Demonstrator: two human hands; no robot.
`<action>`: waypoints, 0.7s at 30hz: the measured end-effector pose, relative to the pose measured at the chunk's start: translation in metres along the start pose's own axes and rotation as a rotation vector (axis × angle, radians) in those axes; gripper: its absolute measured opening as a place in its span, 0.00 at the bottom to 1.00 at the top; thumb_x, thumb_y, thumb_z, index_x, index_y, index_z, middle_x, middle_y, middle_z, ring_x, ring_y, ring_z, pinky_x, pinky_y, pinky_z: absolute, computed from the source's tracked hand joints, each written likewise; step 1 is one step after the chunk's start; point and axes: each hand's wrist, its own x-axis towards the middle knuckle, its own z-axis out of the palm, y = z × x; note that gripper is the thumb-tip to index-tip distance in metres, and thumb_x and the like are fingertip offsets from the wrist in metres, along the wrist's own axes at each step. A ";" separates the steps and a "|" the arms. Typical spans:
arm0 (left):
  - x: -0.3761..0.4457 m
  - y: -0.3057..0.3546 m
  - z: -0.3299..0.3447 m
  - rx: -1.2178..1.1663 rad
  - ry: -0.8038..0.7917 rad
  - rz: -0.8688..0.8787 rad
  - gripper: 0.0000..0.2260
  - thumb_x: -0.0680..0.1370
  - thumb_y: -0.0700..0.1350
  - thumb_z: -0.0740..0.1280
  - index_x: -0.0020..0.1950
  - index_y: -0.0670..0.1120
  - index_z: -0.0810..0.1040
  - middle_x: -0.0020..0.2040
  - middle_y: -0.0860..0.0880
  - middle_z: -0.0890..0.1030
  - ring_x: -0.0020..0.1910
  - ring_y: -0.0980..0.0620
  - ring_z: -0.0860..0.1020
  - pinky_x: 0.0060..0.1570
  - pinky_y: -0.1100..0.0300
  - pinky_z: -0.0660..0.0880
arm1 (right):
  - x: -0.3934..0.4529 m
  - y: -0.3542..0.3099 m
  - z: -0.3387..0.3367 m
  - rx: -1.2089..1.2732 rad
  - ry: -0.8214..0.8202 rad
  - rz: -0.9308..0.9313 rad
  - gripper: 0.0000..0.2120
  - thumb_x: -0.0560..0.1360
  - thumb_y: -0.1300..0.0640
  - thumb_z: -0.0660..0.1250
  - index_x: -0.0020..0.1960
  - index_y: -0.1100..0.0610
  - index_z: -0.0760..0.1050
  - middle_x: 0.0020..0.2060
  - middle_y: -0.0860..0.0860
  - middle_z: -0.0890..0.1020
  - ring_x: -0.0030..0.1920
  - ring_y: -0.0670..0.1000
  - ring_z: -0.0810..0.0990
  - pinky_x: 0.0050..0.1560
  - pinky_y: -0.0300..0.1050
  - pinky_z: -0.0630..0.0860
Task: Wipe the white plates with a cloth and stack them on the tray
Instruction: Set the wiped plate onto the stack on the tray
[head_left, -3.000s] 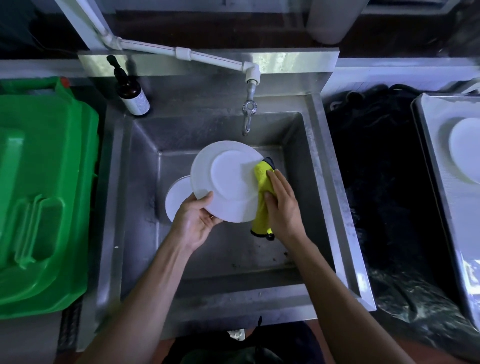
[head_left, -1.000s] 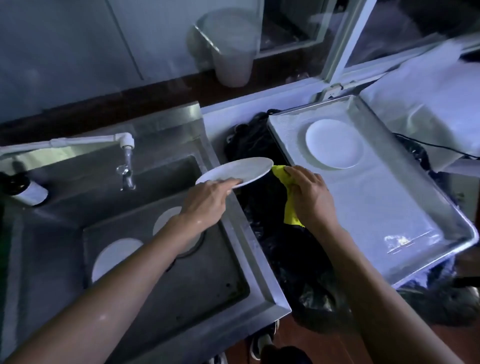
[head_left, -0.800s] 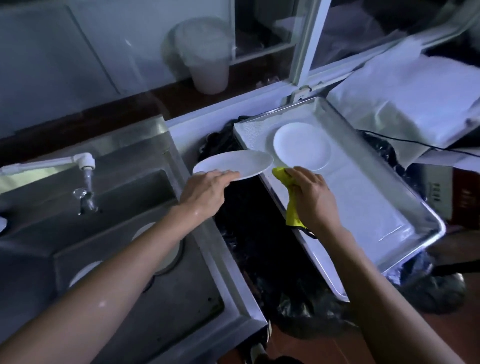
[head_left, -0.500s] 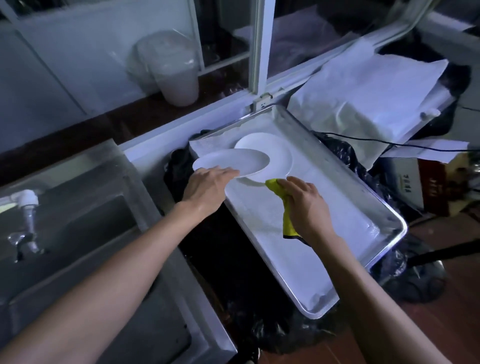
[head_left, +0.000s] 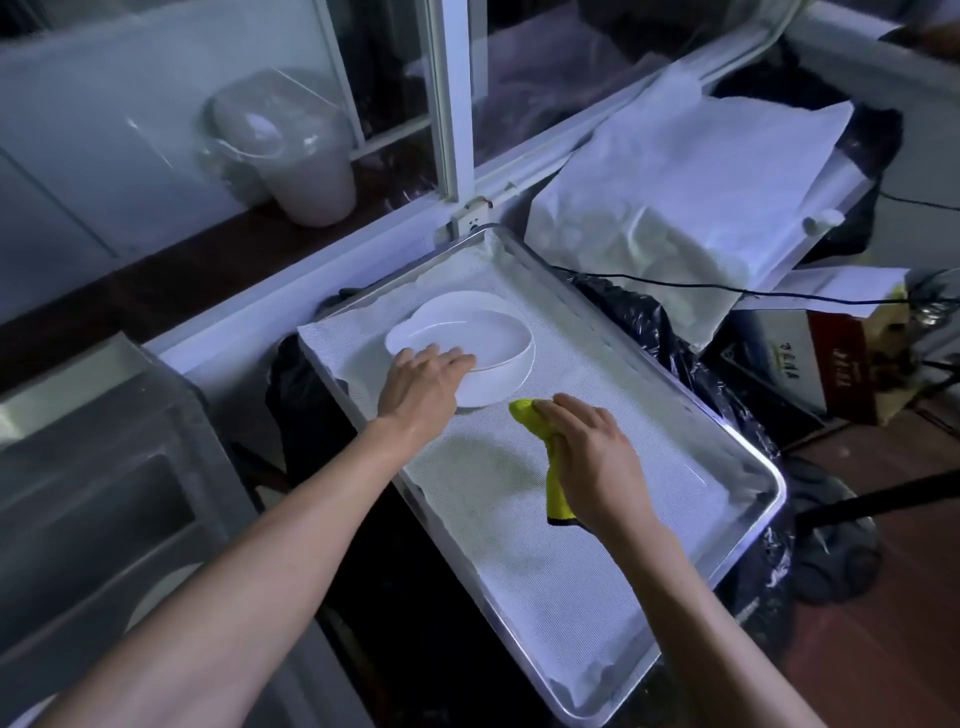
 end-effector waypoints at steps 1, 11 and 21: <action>0.003 0.002 0.003 0.008 -0.003 -0.002 0.25 0.78 0.35 0.63 0.73 0.52 0.73 0.74 0.51 0.74 0.73 0.46 0.71 0.68 0.49 0.62 | 0.001 0.002 0.000 0.003 0.004 0.001 0.14 0.81 0.59 0.62 0.64 0.50 0.77 0.54 0.45 0.79 0.51 0.57 0.75 0.47 0.55 0.76; 0.003 0.015 0.035 0.186 -0.210 0.052 0.36 0.79 0.39 0.64 0.82 0.51 0.50 0.83 0.48 0.53 0.81 0.42 0.52 0.76 0.41 0.55 | 0.003 0.019 0.013 0.012 -0.030 0.017 0.15 0.81 0.61 0.63 0.65 0.50 0.77 0.59 0.46 0.79 0.54 0.58 0.75 0.50 0.56 0.76; 0.000 0.011 0.055 0.181 -0.255 0.066 0.38 0.79 0.38 0.64 0.83 0.50 0.47 0.83 0.46 0.47 0.81 0.40 0.46 0.77 0.37 0.51 | -0.001 0.025 0.025 0.005 -0.061 0.020 0.17 0.80 0.62 0.63 0.66 0.49 0.76 0.62 0.46 0.78 0.55 0.58 0.76 0.52 0.55 0.76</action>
